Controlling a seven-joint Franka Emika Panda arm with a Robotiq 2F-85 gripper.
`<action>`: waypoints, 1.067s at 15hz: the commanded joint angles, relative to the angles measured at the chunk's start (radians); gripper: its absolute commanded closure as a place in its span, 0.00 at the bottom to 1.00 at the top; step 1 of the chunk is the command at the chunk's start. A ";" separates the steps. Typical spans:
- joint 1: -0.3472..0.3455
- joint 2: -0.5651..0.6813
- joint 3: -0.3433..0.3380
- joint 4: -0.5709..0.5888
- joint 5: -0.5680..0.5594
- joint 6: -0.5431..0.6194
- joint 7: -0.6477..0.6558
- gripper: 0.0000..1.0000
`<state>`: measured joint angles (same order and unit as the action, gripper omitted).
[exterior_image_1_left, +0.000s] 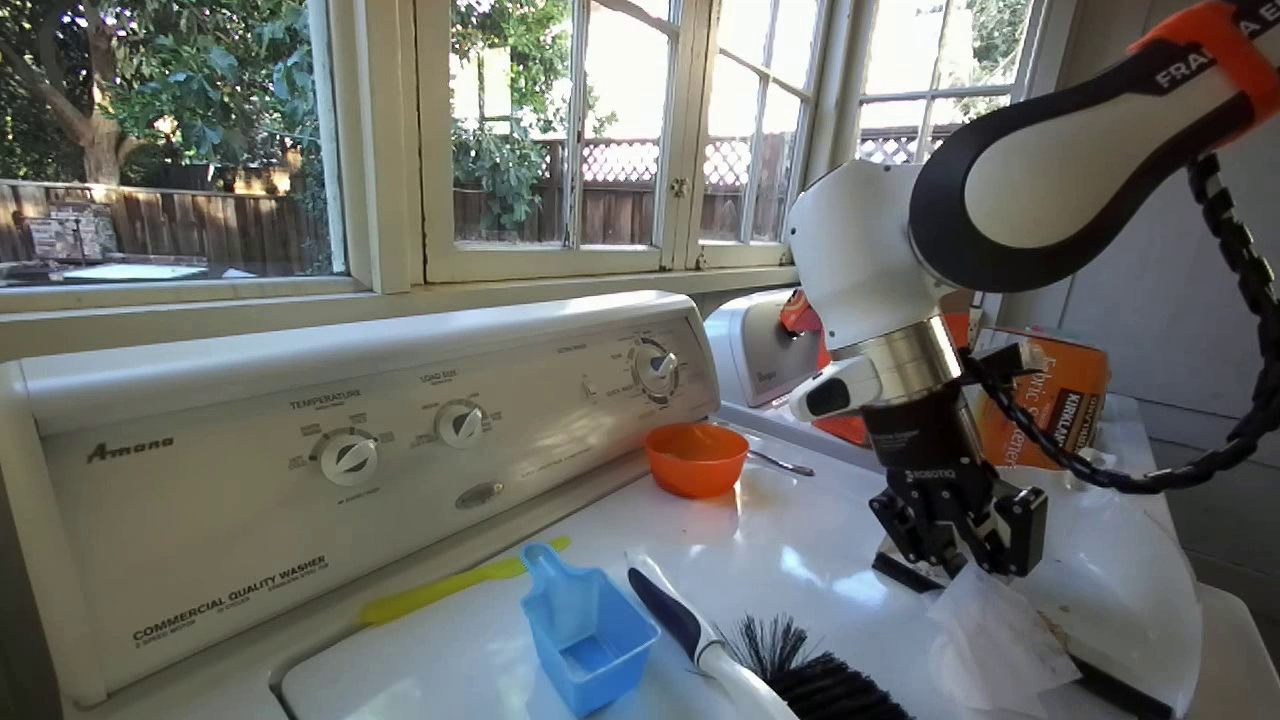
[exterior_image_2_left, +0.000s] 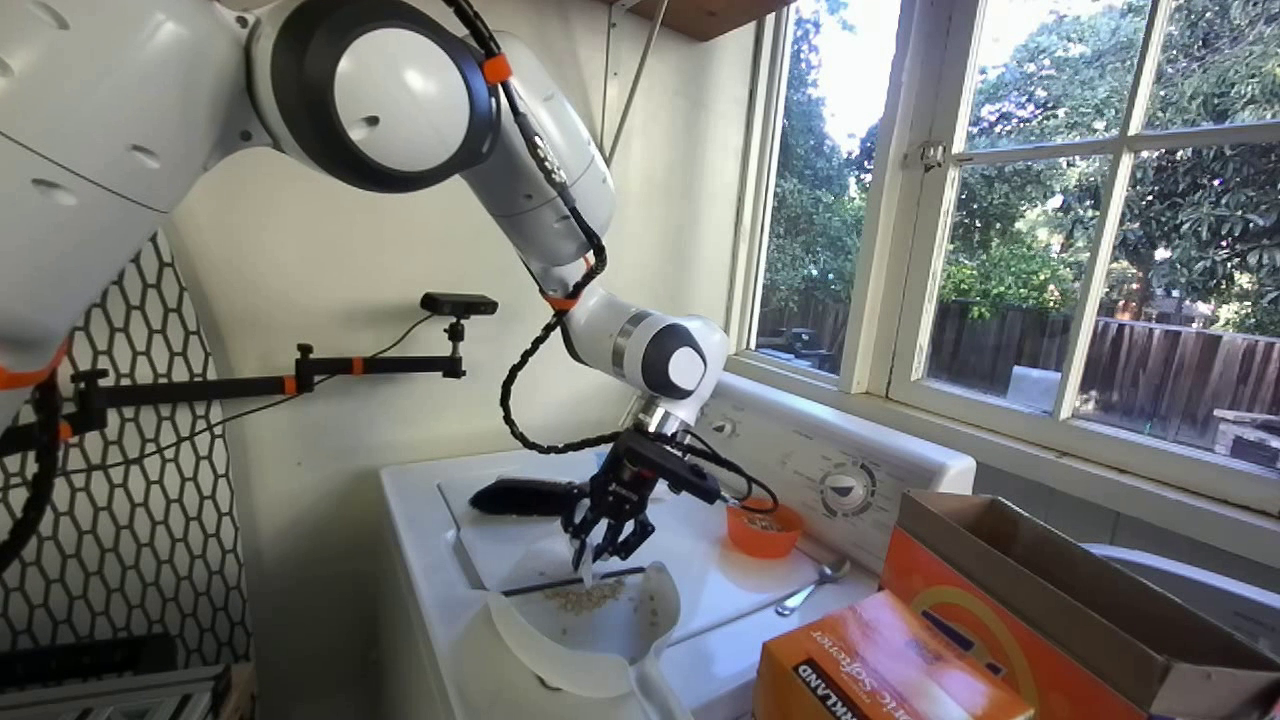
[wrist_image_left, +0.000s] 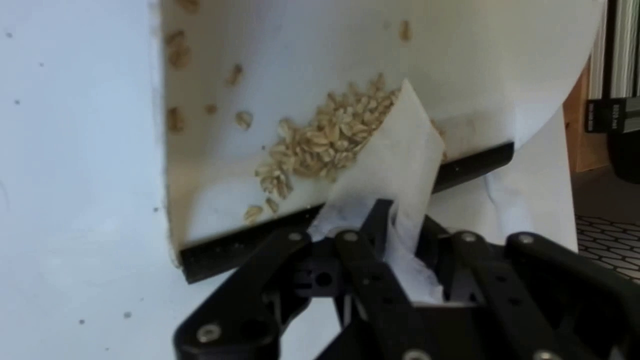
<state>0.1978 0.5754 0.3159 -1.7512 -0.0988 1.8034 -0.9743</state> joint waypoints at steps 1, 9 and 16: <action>0.007 -0.043 -0.011 -0.003 -0.013 -0.013 -0.015 0.97; 0.002 -0.103 0.007 0.016 0.042 0.074 -0.104 0.97; 0.030 -0.051 0.003 0.035 0.027 0.112 -0.102 0.97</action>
<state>0.2102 0.4942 0.3257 -1.7255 -0.0729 1.8924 -1.0696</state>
